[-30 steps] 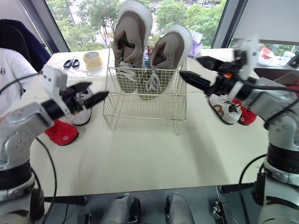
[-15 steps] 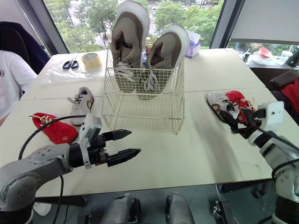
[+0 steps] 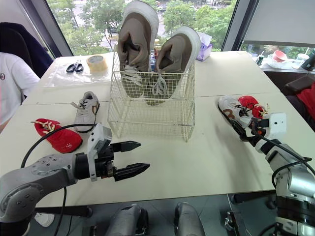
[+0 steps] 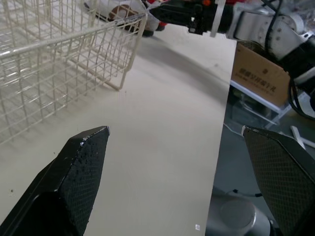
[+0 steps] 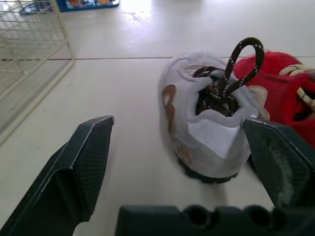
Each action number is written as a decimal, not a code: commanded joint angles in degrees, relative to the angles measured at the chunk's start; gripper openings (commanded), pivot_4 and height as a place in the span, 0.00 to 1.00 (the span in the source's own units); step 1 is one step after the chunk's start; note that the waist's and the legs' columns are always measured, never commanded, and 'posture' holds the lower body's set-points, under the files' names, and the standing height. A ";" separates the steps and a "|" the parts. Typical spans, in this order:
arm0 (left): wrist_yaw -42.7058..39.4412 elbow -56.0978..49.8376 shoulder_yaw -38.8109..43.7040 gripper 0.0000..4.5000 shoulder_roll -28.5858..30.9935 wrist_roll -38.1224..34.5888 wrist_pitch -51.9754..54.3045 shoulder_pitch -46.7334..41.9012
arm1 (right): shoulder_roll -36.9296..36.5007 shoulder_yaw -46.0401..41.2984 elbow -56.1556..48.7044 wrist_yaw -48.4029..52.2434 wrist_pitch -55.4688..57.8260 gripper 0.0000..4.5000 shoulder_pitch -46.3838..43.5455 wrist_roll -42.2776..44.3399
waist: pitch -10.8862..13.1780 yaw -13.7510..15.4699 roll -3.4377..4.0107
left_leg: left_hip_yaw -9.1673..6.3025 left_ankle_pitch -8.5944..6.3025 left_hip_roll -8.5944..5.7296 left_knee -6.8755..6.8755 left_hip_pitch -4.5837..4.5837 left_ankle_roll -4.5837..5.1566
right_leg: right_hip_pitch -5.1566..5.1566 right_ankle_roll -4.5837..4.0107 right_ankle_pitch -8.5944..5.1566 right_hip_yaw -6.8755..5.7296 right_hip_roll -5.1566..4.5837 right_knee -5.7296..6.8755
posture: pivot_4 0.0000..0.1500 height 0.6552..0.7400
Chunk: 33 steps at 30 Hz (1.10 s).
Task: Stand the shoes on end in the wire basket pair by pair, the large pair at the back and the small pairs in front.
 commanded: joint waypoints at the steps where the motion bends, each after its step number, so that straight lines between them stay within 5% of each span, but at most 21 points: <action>1: 1.13 -2.13 0.82 0.99 0.92 -0.49 -1.53 0.68 | -1.61 0.51 5.64 1.73 -3.47 1.00 -2.66 -1.98 | 0.00 -0.04 0.00 | 0.01 0.00 -0.01 0.00 0.00 0.00 | 0.00 0.00 0.00 0.01 0.00 0.00 | 1.00 1.00; 28: 2.85 -1.43 -0.32 0.99 3.80 0.54 -4.54 2.06 | -1.82 5.64 33.87 12.84 -13.96 1.00 -17.61 -6.41 | 0.03 -0.44 0.01 | 0.01 0.00 0.01 0.00 0.02 0.00 | 0.02 -0.15 0.10 0.04 0.04 0.00 | 1.00 1.00; 33: 1.94 -1.05 2.86 1.00 6.11 -4.34 -2.86 2.93 | -1.00 7.41 37.21 10.75 -17.79 0.60 -18.90 -9.52 | 0.03 -1.27 0.00 | 0.00 0.00 0.01 0.00 0.05 0.00 | 0.04 -0.13 0.09 0.04 0.04 0.00 | 1.00 1.00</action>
